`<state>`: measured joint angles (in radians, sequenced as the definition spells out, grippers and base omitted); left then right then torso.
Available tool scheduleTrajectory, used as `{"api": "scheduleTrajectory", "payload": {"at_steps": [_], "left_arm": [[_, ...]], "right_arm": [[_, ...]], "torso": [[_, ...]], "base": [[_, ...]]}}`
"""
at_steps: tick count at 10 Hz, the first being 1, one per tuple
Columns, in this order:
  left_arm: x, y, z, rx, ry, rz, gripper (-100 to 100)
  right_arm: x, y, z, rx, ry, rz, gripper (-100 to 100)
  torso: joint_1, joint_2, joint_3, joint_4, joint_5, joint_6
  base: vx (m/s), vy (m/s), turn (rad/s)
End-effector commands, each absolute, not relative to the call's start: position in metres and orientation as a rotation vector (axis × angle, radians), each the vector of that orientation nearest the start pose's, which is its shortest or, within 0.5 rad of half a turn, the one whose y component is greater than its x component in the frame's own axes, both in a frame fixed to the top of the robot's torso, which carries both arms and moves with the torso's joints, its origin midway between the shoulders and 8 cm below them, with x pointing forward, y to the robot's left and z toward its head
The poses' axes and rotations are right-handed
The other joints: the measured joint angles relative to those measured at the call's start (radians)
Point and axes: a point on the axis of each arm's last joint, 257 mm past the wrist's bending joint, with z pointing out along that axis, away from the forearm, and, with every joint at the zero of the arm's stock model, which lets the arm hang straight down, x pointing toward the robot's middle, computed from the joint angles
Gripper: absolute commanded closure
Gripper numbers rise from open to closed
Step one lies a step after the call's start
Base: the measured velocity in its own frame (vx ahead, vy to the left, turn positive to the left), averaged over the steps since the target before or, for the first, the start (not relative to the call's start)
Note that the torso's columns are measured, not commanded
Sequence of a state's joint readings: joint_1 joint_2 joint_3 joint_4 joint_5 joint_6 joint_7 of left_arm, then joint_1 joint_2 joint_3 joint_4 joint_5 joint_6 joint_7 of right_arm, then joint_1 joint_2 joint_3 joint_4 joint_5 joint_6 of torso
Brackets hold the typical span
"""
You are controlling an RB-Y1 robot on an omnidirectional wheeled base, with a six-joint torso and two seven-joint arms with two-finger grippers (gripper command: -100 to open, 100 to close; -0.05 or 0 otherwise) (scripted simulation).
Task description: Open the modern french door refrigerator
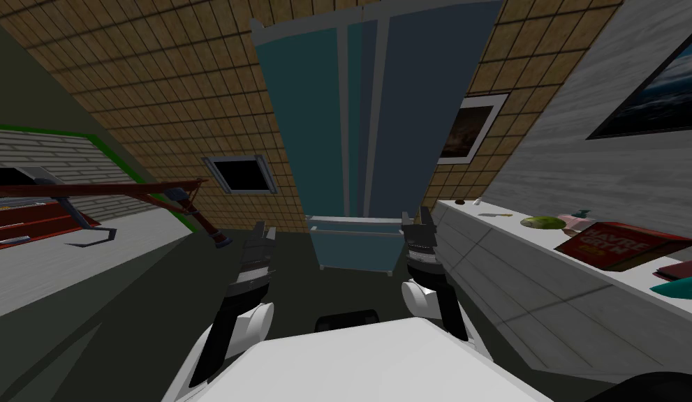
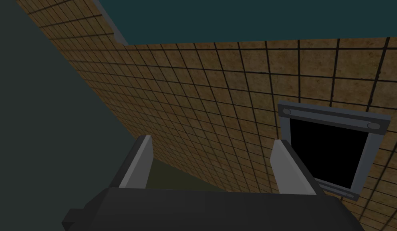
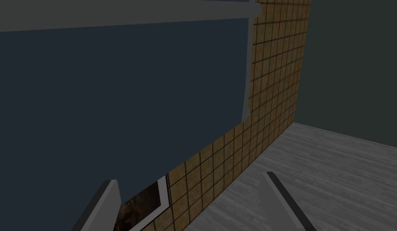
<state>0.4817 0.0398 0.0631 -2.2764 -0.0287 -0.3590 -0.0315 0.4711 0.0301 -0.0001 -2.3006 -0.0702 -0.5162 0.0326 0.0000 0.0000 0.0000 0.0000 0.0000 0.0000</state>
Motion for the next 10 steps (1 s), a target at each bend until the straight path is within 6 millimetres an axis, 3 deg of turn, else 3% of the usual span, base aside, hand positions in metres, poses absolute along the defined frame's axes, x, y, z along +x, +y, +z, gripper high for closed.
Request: {"api": "scheduleTrajectory", "payload": {"at_steps": [1, 9, 10], "left_arm": [[0.3654, 0.2989, 0.0024, -0.695, 0.747, -1.163, 0], [0.3653, 0.2989, 0.0026, -0.695, 0.747, -1.164, 0], [0.3653, 0.2989, 0.0026, -0.695, 0.747, -1.164, 0]], "right_arm": [[0.3364, -0.2867, 0.0457, 0.660, 0.506, 1.339, 0], [0.3363, -0.2866, 0.0459, 0.660, 0.505, 1.339, 0], [0.3377, -0.2823, 0.0454, 0.627, 0.546, 1.329, -100]], "torso": [[0.000, 0.040, -0.082, 0.041, 0.000, 0.000], [0.000, 0.618, -1.234, 0.617, 0.000, 0.000], [0.000, 0.691, -1.382, 0.691, 0.000, 0.000]], "base": [[0.000, 0.000, 0.000], [0.000, 0.000, 0.000], [0.014, 0.006, -0.003]]}}
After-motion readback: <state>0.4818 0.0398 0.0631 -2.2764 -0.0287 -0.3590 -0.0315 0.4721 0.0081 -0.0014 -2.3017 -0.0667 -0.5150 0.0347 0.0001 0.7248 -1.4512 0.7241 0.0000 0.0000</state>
